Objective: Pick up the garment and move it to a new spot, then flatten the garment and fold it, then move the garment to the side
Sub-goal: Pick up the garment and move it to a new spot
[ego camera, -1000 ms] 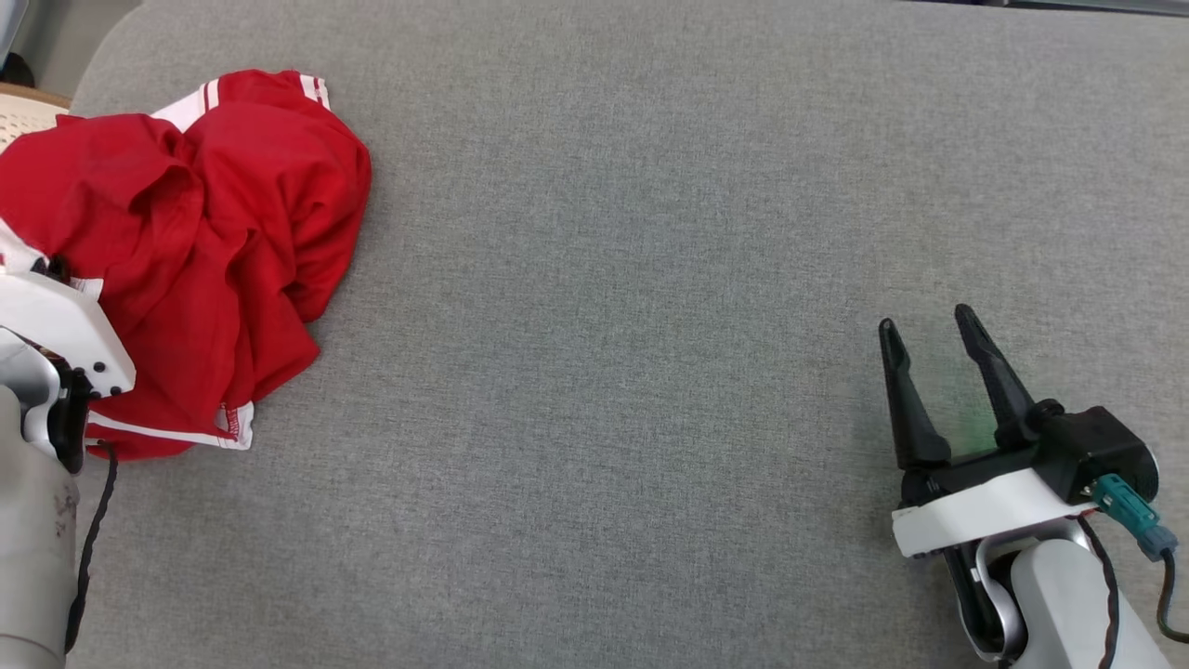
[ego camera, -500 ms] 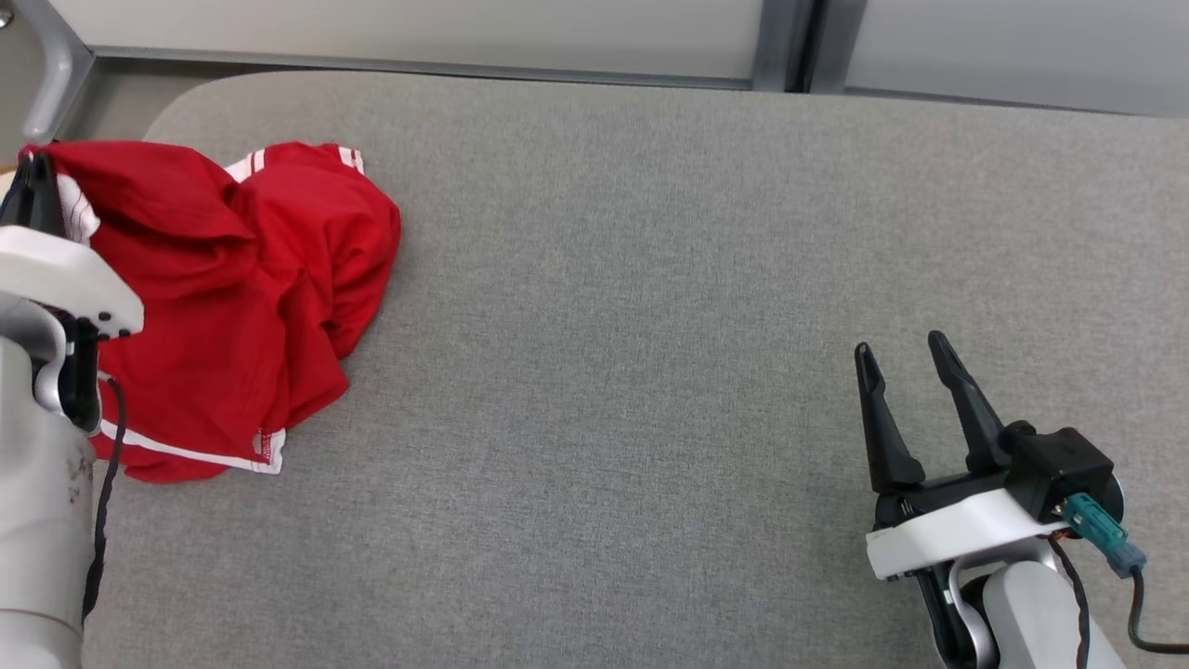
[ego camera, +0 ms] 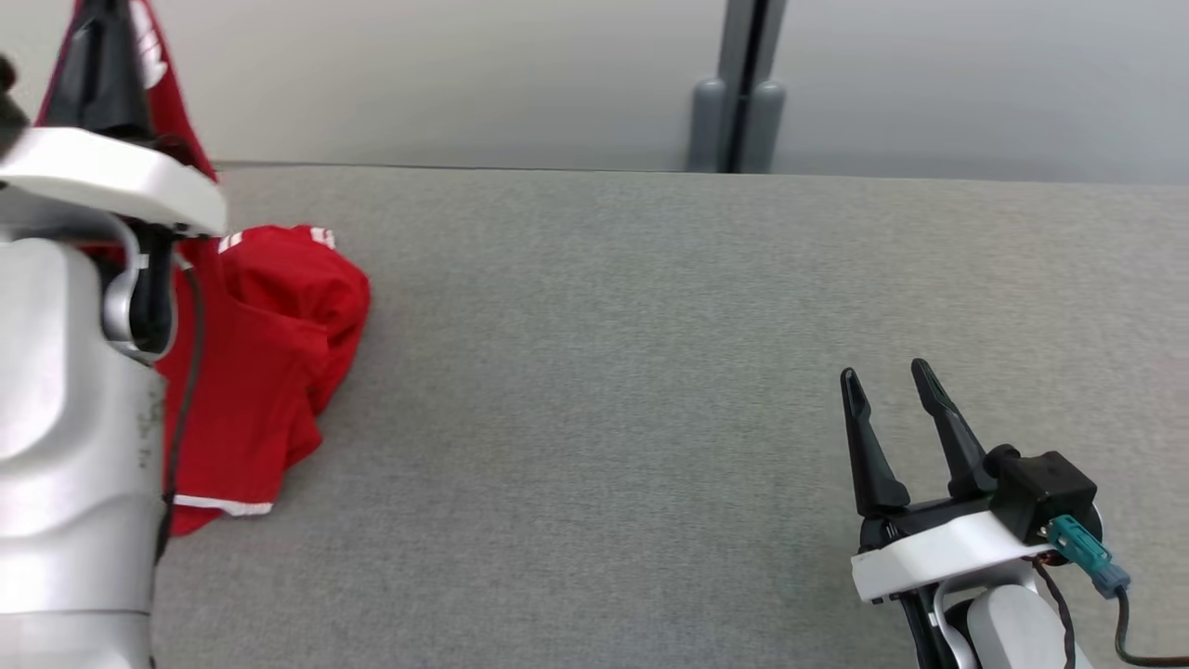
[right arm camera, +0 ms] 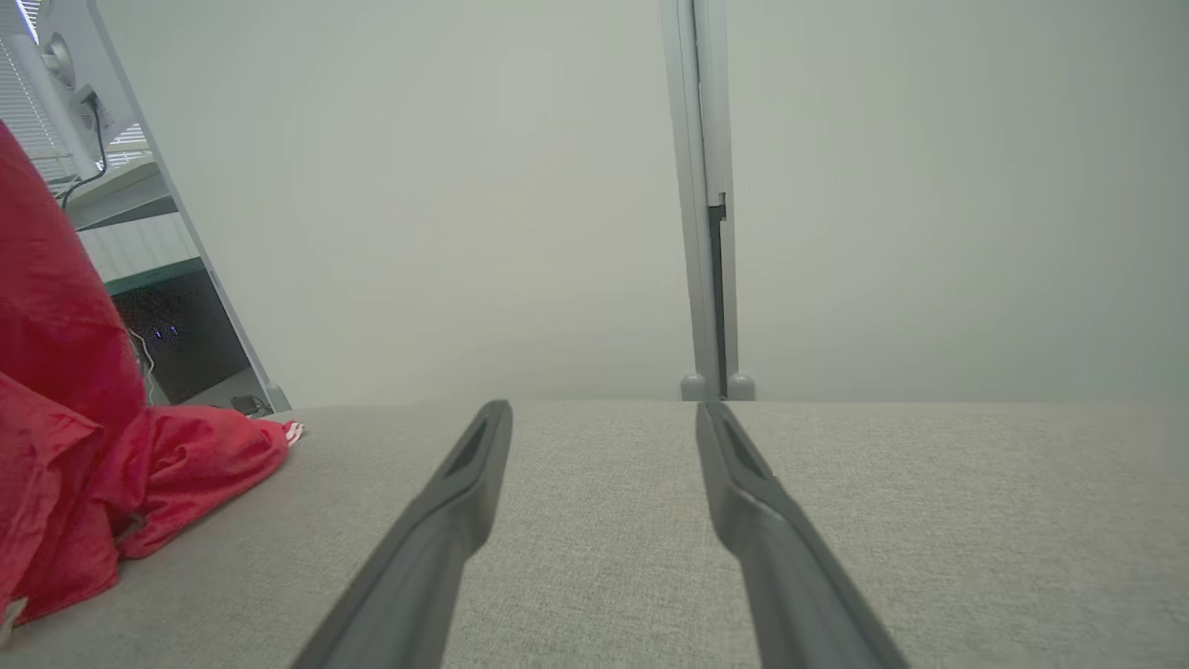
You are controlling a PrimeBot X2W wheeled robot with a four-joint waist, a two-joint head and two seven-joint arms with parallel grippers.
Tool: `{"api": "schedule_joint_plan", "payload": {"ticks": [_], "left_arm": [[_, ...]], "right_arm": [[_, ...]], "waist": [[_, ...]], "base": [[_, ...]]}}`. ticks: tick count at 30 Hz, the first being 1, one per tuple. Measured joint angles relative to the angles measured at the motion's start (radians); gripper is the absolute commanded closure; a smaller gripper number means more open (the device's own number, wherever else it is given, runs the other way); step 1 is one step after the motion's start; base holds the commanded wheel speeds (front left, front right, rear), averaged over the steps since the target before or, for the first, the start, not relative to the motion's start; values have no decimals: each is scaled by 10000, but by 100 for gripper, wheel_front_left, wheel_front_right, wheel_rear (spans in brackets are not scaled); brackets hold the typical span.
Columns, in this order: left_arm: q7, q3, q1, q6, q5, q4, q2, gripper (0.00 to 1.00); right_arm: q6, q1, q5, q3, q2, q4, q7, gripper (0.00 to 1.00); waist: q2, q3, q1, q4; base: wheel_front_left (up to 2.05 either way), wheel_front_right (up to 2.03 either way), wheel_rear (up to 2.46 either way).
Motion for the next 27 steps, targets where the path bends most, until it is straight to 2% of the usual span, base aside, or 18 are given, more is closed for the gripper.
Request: {"api": "schedule_joint_plan", "payload": {"ticks": [7,15,20,27], "left_arm": [[932,-470,535,142,-77,-2105,-523,100],[2104,-1208,1009,366,-10,-4219,-938,100],[2497,-1676,972,464,10,-4823,-1214,100],[2777,-2504,370,472,75,-4903,-1505,100]], "right_arm": [[0,82,77,-144,38,10,-2,0],[0,-58,188,-222,54,-155,-2,0],[0,-150,462,-167,54,-280,-2,0],[0,-267,792,-180,54,-313,-2,0]], "waist": [[0,-148,0,-648],[0,2,0,-1730],[0,264,0,-2560],[0,638,0,-3855]], "base": [[0,0,0],[0,0,0],[0,0,0],[0,0,0]]}}
